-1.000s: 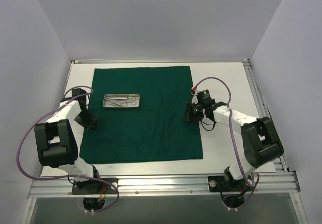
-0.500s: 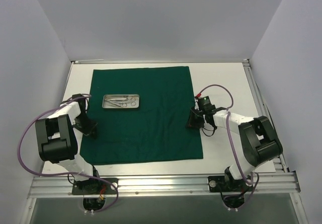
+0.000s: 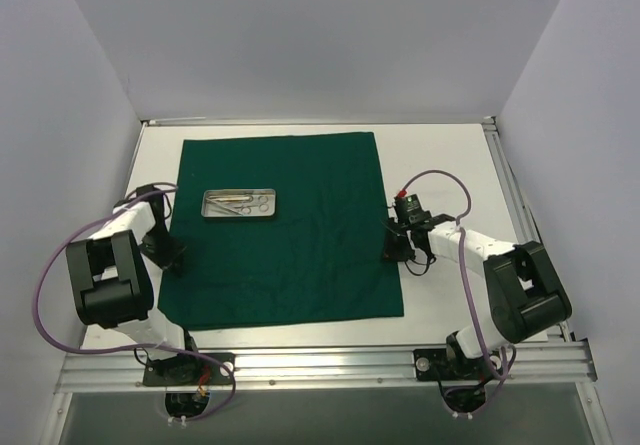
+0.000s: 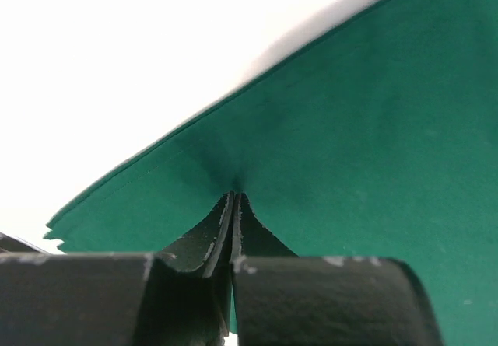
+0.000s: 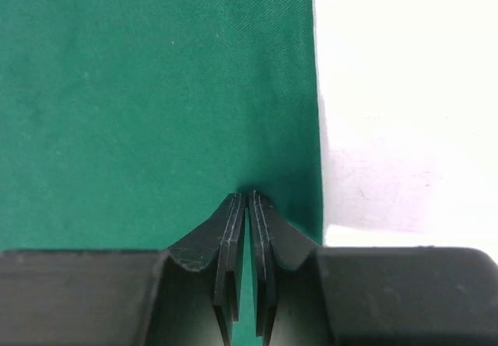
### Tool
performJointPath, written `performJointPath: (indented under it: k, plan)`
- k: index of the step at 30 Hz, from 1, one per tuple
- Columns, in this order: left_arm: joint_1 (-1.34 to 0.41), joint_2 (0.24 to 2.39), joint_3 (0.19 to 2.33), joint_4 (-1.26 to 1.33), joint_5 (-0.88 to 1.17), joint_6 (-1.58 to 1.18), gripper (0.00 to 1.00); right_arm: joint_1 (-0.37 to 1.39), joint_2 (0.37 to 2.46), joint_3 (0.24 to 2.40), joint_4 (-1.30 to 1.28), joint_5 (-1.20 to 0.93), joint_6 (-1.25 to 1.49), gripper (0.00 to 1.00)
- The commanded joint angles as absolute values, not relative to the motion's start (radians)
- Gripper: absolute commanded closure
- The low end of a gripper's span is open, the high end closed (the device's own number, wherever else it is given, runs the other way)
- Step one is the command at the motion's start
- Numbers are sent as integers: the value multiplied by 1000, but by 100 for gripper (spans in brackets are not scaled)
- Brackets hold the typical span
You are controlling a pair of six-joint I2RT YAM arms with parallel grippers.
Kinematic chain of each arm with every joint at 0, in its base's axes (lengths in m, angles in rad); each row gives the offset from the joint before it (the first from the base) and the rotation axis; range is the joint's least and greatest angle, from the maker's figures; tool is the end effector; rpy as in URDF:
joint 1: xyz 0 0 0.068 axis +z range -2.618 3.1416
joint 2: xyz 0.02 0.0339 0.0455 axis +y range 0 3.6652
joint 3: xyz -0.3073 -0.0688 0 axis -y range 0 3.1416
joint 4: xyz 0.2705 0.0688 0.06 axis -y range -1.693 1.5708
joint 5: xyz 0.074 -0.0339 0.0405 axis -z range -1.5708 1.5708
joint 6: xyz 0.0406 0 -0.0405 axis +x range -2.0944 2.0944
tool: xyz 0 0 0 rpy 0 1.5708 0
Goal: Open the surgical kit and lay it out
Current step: Smooth out the surgical kit at the center of the board.
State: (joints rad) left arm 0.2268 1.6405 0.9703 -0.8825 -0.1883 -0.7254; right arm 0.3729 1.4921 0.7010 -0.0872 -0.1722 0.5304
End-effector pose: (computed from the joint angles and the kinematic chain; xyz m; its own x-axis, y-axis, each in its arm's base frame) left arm 0.2835 0.0732 0.1852 -0.5802 -0.8027 -0.1377 -0.8141 0.5665 0.1280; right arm 0.2782 0.1163 0.1819 -0.8514 0.2021 -0.4840 -0.0349 0.8989 0.4367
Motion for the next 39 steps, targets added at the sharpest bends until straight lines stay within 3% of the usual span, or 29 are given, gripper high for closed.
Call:
performJointPath:
  k: [1,4,9,14,18,23,30,39]
  plan:
    - [232,1582,1031,-864,-193,-622,93,377,1464,747,-176,-146,476,90]
    - [224,1531,1054,-857,-166,-563,86,423,1389,796,-199,-135,460,89]
    - [186,1378,1042,-974,-265,-650,85,474,1304,824,-224,-225,468,85]
    - [161,1302,945,-1022,-197,-765,86,524,1321,790,-167,-366,479,88]
    - [160,1328,902,-971,-109,-818,98,572,1385,788,-92,-435,482,100]
    - [156,1414,896,-931,-107,-841,98,591,1482,782,-9,-468,509,100]
    - [158,1531,902,-942,-181,-859,98,594,1578,716,5,-378,514,100]
    - [189,1640,885,-942,-230,-859,98,595,1503,629,-141,-146,581,100]
